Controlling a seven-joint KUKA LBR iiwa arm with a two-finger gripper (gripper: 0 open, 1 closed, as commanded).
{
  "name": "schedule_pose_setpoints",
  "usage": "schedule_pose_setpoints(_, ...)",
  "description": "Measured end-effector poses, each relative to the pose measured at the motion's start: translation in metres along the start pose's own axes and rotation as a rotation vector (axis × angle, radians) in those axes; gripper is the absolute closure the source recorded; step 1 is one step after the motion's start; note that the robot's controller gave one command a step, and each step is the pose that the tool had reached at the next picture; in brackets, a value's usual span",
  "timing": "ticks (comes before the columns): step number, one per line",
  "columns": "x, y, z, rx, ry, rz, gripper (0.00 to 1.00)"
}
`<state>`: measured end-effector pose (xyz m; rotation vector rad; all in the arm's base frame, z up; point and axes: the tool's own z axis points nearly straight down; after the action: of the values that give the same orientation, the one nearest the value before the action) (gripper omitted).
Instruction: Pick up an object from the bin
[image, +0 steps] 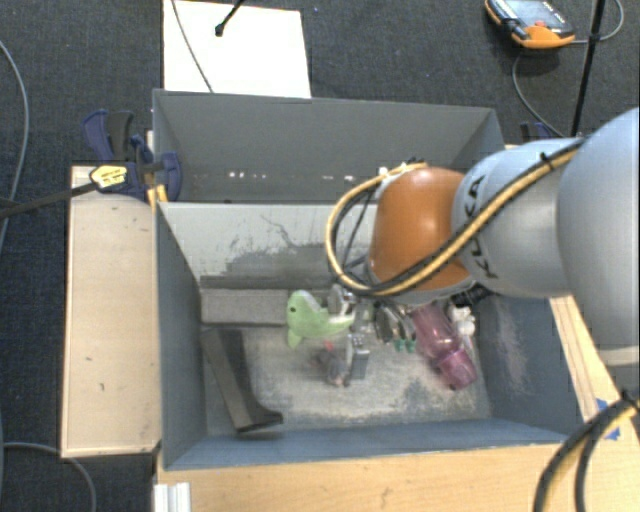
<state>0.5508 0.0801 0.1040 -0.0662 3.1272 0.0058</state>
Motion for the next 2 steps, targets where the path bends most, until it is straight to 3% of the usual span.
schedule_pose_setpoints(1, 0.0, -0.014, 0.026, -0.001, -0.004, 0.109, 0.0)
schedule_pose_setpoints(2, -0.007, 0.01, 0.032, -0.001, -0.004, 0.131, 1.0)
